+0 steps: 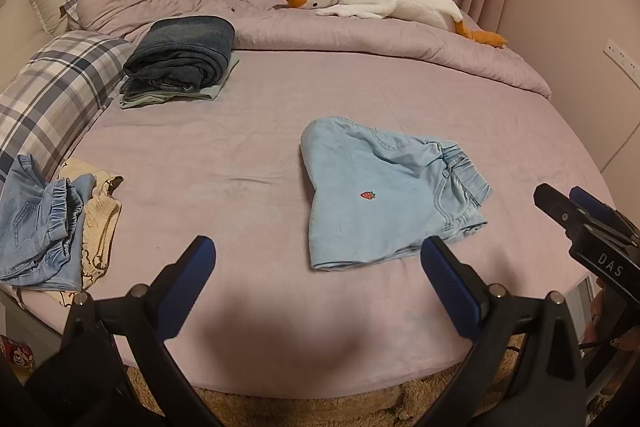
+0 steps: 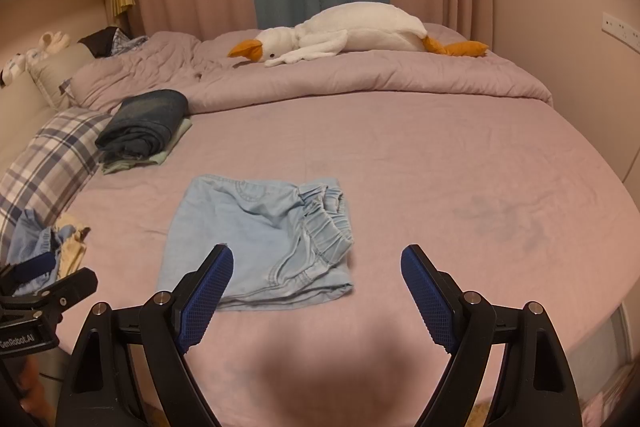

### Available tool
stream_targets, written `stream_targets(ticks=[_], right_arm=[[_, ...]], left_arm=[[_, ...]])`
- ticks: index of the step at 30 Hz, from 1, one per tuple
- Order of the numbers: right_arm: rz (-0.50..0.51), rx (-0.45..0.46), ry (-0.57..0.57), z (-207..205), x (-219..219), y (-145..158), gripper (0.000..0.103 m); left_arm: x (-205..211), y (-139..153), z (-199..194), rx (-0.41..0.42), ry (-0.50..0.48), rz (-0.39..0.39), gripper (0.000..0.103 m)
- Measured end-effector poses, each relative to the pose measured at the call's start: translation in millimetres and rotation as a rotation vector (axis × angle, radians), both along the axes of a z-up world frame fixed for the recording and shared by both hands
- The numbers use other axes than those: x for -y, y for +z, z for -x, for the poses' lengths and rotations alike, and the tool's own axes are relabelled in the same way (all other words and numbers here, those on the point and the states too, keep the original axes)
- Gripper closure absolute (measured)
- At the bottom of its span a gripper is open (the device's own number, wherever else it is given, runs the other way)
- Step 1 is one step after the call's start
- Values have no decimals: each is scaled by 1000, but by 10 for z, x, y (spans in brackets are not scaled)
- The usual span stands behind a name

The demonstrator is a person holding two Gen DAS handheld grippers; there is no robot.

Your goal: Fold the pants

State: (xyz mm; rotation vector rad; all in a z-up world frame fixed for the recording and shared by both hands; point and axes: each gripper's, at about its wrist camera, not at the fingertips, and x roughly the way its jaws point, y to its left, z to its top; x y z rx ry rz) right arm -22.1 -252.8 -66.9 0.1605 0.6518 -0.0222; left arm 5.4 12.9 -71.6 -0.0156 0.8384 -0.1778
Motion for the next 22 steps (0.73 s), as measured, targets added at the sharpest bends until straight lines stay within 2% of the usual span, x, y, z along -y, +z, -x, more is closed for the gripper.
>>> stream_targets(ticks=[22], right_arm=[[4, -1, 2, -4, 3, 8, 17]], left_arm=[[88, 78, 89, 23, 1, 10, 0]])
